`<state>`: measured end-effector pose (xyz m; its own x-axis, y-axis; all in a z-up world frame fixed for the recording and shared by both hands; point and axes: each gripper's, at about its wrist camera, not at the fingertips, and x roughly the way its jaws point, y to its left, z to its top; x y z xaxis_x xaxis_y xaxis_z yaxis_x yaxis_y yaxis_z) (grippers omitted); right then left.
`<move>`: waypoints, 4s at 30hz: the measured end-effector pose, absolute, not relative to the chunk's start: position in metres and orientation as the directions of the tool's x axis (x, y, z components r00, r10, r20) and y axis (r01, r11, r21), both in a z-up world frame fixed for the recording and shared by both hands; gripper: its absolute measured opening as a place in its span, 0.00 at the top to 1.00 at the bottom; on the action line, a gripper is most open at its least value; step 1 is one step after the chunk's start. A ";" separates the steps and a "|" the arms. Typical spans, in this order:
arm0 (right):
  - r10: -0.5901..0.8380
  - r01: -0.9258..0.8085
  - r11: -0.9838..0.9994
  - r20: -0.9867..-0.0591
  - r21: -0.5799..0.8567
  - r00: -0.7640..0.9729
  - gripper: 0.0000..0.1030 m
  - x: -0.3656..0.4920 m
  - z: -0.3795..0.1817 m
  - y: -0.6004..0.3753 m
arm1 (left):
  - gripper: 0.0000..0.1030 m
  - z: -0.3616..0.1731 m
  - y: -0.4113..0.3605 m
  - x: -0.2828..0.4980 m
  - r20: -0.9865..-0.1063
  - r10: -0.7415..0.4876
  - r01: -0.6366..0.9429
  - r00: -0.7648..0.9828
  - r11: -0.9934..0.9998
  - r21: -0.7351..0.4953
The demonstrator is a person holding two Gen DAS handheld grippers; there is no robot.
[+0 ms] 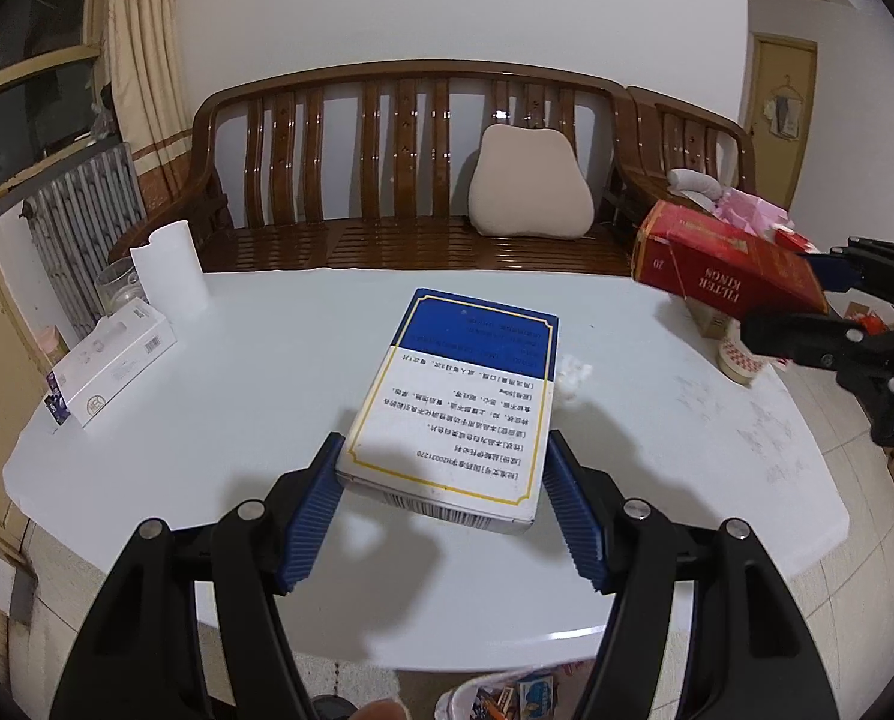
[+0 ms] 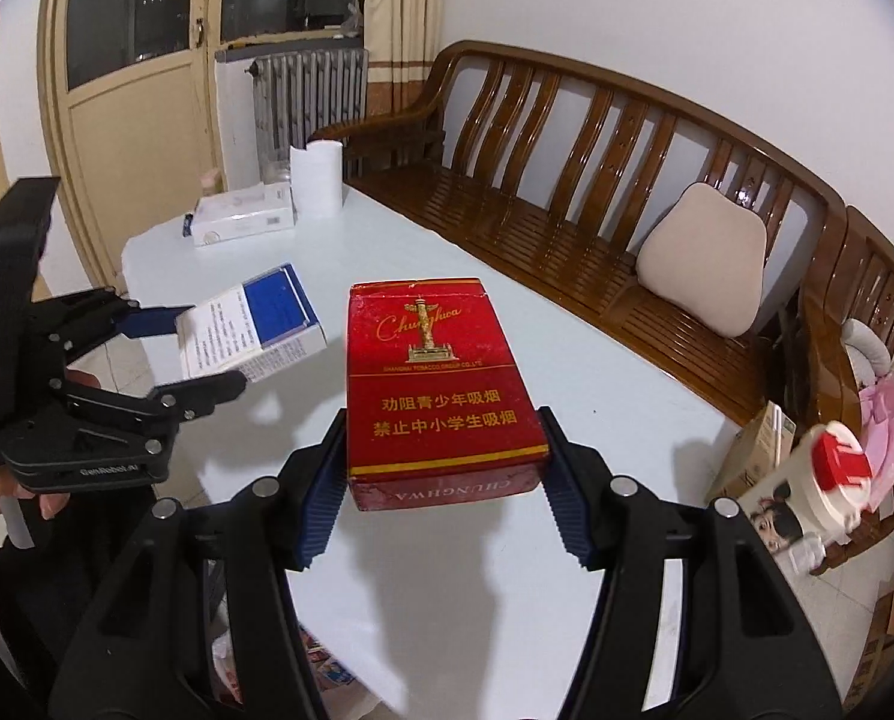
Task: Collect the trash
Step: 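Lift both packs off the table and carry them toward the bag, then lower both packs over the bag and open both tools to drop them, then raise both tools back over the table toward the wrapper and tissue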
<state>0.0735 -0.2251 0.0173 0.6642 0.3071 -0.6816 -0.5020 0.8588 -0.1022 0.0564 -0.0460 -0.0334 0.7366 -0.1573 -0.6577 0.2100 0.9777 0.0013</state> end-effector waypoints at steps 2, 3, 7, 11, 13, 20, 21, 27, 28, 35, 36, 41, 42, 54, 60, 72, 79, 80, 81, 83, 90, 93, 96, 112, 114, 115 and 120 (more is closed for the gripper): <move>0.309 -0.497 0.862 -0.673 -0.100 0.672 0.44 0.060 0.021 -0.226 | 0.38 -0.030 -0.048 0.046 -0.652 -0.161 0.220 0.741 0.976 0.009; 0.308 -0.495 0.863 -0.669 -0.103 0.676 0.44 0.055 0.022 -0.226 | 0.38 -0.029 -0.049 0.040 -0.650 -0.164 0.224 0.742 0.974 0.011; 0.308 -0.490 0.865 -0.655 -0.108 0.690 0.44 0.030 0.028 -0.226 | 0.38 -0.023 -0.052 0.020 -0.639 -0.177 0.243 0.749 0.970 0.016; 0.311 -0.487 0.866 -0.641 -0.112 0.702 0.44 0.006 0.033 -0.227 | 0.38 -0.017 -0.056 -0.001 -0.626 -0.192 0.265 0.756 0.964 0.024; 0.313 -0.486 0.867 -0.635 -0.113 0.706 0.44 -0.006 0.036 -0.227 | 0.38 -0.015 -0.058 -0.010 -0.623 -0.202 0.278 0.756 0.960 0.027; 0.309 -0.474 0.873 -0.621 -0.117 0.721 0.44 -0.053 0.035 -0.230 | 0.38 -0.016 -0.069 -0.045 -0.606 -0.218 0.315 0.765 0.947 0.057; 0.307 -0.470 0.875 -0.621 -0.114 0.722 0.44 -0.059 0.033 -0.230 | 0.38 -0.017 -0.069 -0.050 -0.605 -0.218 0.318 0.766 0.946 0.062; 0.320 -0.467 0.880 -0.620 -0.085 0.716 0.44 -0.094 0.020 -0.228 | 0.38 -0.026 -0.069 -0.067 -0.614 -0.236 0.338 0.753 0.940 0.054; 0.326 -0.469 0.880 -0.621 -0.077 0.713 0.44 -0.100 0.017 -0.227 | 0.38 -0.028 -0.069 -0.070 -0.618 -0.240 0.342 0.749 0.938 0.050; 0.322 -0.452 0.890 -0.637 -0.048 0.700 0.44 -0.128 -0.007 -0.226 | 0.38 -0.048 -0.072 -0.085 -0.645 -0.252 0.364 0.722 0.930 0.044; 0.320 -0.449 0.892 -0.643 -0.043 0.696 0.44 -0.131 -0.011 -0.226 | 0.38 -0.053 -0.072 -0.087 -0.651 -0.251 0.366 0.716 0.930 0.043; 0.314 -0.442 0.896 -0.669 -0.025 0.674 0.44 -0.144 -0.033 -0.223 | 0.38 -0.078 -0.072 -0.094 -0.687 -0.247 0.374 0.683 0.927 0.038; 0.313 -0.439 0.898 -0.677 -0.017 0.666 0.44 -0.145 -0.039 -0.223 | 0.38 -0.082 -0.072 -0.096 -0.693 -0.246 0.376 0.678 0.926 0.039; 0.277 -0.392 0.919 -0.772 0.040 0.572 0.44 -0.151 -0.116 -0.209 | 0.38 -0.174 -0.070 -0.092 -0.808 -0.183 0.364 0.560 0.930 0.041; 0.237 -0.335 0.941 -0.815 0.057 0.528 0.44 -0.144 -0.159 -0.203 | 0.38 -0.224 -0.065 -0.080 -0.856 -0.162 0.334 0.490 0.943 0.012; 0.137 -0.039 0.990 -0.926 0.132 0.352 0.44 -0.107 -0.290 -0.221 | 0.38 -0.351 -0.079 -0.066 -0.952 -0.095 0.328 0.289 0.945 0.005; 0.159 0.031 0.984 -0.952 0.173 0.261 0.44 -0.098 -0.349 -0.213 | 0.38 -0.401 -0.081 -0.071 -0.979 -0.087 0.349 0.183 0.937 -0.017; 0.153 0.036 0.985 -0.956 0.167 0.249 0.44 -0.096 -0.354 -0.212 | 0.38 -0.408 -0.080 -0.073 -0.982 -0.071 0.352 0.174 0.936 -0.006; 0.148 0.041 0.986 -0.960 0.162 0.236 0.44 -0.095 -0.360 -0.212 | 0.38 -0.413 -0.080 -0.073 -0.985 -0.067 0.352 0.161 0.936 -0.006; 0.145 0.040 0.987 -0.966 0.157 0.214 0.44 -0.092 -0.366 -0.208 | 0.38 -0.424 -0.078 -0.074 -0.988 -0.061 0.348 0.140 0.938 -0.009; 0.135 0.026 0.990 -0.977 0.141 0.167 0.43 -0.081 -0.383 -0.200 | 0.38 -0.443 -0.079 -0.079 -0.993 -0.060 0.360 0.101 0.933 -0.020; 0.125 0.026 0.991 -0.980 0.130 0.156 0.43 -0.079 -0.389 -0.196 | 0.37 -0.447 -0.078 -0.078 -0.994 -0.064 0.362 0.083 0.932 -0.030; 0.124 0.019 0.992 -0.981 0.128 0.147 0.43 -0.077 -0.391 -0.194 | 0.37 -0.448 -0.075 -0.076 -0.994 -0.062 0.349 0.090 0.937 -0.027; 0.115 0.016 0.993 -0.984 0.118 0.140 0.16 -0.076 -0.393 -0.193 | 0.08 -0.443 -0.075 -0.074 -0.992 -0.070 0.337 0.109 0.941 -0.029; 0.116 0.028 0.992 -0.982 0.121 0.149 0.15 -0.077 -0.391 -0.196 | 0.08 -0.443 -0.072 -0.074 -0.991 -0.072 0.326 0.109 0.945 -0.033; 0.118 0.034 0.992 -0.981 0.124 0.152 0.15 -0.077 -0.390 -0.197 | 0.08 -0.443 -0.070 -0.073 -0.991 -0.069 0.318 0.111 0.948 -0.030; 0.126 0.051 0.989 -0.977 0.137 0.175 0.15 -0.079 -0.383 -0.201 | 0.08 -0.440 -0.067 -0.070 -0.990 -0.066 0.294 0.128 0.956 -0.026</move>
<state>-0.0793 -0.2007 -0.3830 0.1745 0.1263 -0.9765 0.0506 0.9893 0.1370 -0.0702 -0.0666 -0.4400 0.1275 -0.0661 -0.9896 0.2935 0.9556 -0.0261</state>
